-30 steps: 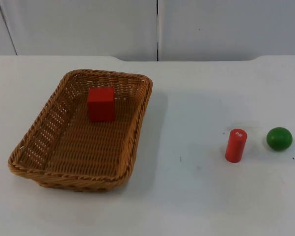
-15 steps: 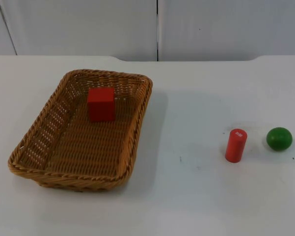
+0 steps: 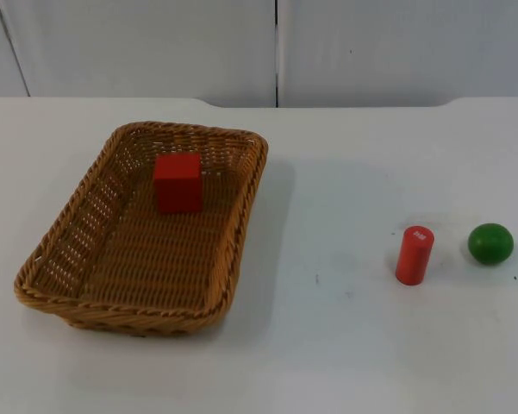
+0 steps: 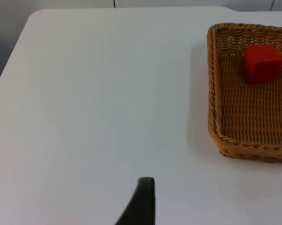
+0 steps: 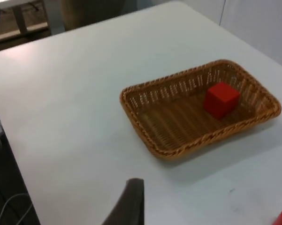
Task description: Pick up the basket with the left hand and place the object to the left of the red cylinder into the basket with the right hand.
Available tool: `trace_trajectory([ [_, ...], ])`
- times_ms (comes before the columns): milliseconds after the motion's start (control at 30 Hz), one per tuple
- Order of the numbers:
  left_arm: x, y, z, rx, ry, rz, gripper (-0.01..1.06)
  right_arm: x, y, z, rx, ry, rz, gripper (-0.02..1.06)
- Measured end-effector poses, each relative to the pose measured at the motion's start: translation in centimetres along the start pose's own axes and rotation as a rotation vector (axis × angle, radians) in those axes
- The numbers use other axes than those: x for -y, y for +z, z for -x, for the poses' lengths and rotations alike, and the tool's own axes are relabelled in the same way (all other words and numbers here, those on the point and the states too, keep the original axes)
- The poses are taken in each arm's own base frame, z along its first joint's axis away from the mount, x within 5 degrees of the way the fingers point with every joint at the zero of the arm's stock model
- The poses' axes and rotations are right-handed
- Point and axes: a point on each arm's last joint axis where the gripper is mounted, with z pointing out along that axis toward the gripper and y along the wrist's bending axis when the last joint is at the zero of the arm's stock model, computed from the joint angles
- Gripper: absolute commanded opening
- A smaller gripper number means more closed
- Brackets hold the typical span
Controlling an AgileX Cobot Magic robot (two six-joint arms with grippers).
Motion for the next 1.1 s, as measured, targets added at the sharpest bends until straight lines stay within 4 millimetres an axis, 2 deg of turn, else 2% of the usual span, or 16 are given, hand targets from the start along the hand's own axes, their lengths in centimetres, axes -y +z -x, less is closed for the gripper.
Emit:
trace_trajectory([
  [167, 0.0, 0.0, 0.0, 0.002, 0.000, -0.003, 0.83, -0.4, -0.8, -2.7, 0.012, -0.003, -0.002, 0.85],
  [300, 0.0, 0.0, 0.0, 0.003, 0.007, -0.017, 0.83, -0.6, -1.4, -3.8, 0.026, 0.002, -0.004, 0.85],
  [533, 0.0, 0.0, 0.0, 0.003, 0.016, -0.029, 1.05, -0.9, -3.0, -4.4, 0.071, 0.002, -0.004, 0.85],
  [1100, 0.0, 0.0, 0.0, 0.003, 0.016, -0.029, 1.05, -1.3, -5.4, -6.8, -0.027, 0.063, -0.007, 0.85],
])
